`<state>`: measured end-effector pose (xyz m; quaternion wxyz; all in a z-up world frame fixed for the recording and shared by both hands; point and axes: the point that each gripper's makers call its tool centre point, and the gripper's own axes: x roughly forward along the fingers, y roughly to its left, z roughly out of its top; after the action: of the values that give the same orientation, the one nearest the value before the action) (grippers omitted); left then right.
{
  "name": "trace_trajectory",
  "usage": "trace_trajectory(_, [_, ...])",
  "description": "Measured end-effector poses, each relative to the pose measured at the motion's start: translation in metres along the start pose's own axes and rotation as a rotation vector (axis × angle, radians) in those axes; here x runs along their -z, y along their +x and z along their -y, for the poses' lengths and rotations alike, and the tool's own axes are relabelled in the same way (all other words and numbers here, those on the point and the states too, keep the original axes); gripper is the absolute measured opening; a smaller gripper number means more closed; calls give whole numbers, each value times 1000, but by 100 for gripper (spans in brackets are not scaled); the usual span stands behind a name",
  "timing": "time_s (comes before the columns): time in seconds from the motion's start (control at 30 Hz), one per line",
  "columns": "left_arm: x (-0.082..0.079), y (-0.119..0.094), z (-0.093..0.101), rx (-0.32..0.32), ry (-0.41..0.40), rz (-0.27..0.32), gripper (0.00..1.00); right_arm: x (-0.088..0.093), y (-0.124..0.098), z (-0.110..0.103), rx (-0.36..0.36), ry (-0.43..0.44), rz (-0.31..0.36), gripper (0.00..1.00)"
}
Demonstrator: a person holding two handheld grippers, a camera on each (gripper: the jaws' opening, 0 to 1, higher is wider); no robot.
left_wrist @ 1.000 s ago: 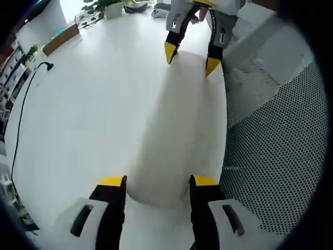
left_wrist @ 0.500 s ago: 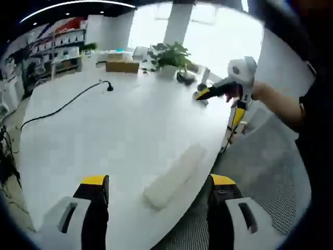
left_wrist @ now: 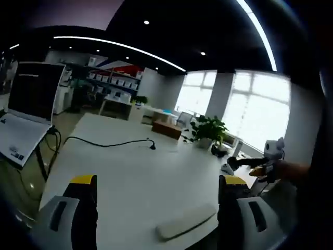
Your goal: Arrange the utensils inside the cutlery case until each visible utensil rests in its matching compartment.
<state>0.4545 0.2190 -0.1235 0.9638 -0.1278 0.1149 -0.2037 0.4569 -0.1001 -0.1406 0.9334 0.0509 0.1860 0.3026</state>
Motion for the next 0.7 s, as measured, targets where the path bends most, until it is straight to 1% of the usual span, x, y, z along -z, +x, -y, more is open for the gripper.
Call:
trace_trajectory(0.07, [3,-2,5,-5,13,0,100,3,-4,5,24,-18,-12,99])
trace_trajectory(0.1, [5,-3,7,-11,25,-2,100,-1,-7,8,45,-32,1,99])
trace_trajectory(0.13, [8,-3,8,-20,40,-8,100,-9,-9,8,56,-44,34,99])
trace_trajectory(0.17, [10,-4,9,-28,47,-9,100,-19,-12,5,63,-46,88,99])
trace_trajectory(0.2, [11,-4,8,-34,44,-5,100,-23,-14,4,70,-42,105,99])
trace_trajectory(0.3, [16,-5,5,-46,24,-32,98,-19,-15,2,84,-51,96,99])
trace_trajectory(0.33, [16,-5,5,-47,23,-29,97,-16,-13,3,90,-67,86,98])
trace_trajectory(0.37, [17,-4,5,-47,26,-28,96,-6,-12,7,107,-80,29,96])
trace_trajectory(0.4, [18,-4,4,-48,31,-32,95,-2,-11,6,104,-86,0,93])
trace_trajectory(0.43, [21,-3,2,-52,38,-49,95,-3,-9,1,85,-110,-1,89])
trace_trajectory(0.47, [24,-3,2,-52,42,-63,94,-7,-9,-3,77,-124,20,88])
trace_trajectory(0.5, [24,-3,3,-48,49,-65,93,-11,-9,-3,78,-129,40,88])
trace_trajectory(0.53, [22,-4,6,-42,72,-64,92,-12,-9,-3,83,-125,41,89])
trace_trajectory(0.57, [21,-3,5,-50,114,-62,92,-13,-7,-2,87,-128,36,89])
trace_trajectory(0.7, [24,-2,6,-46,127,-83,92,-6,-4,-4,64,-117,5,88])
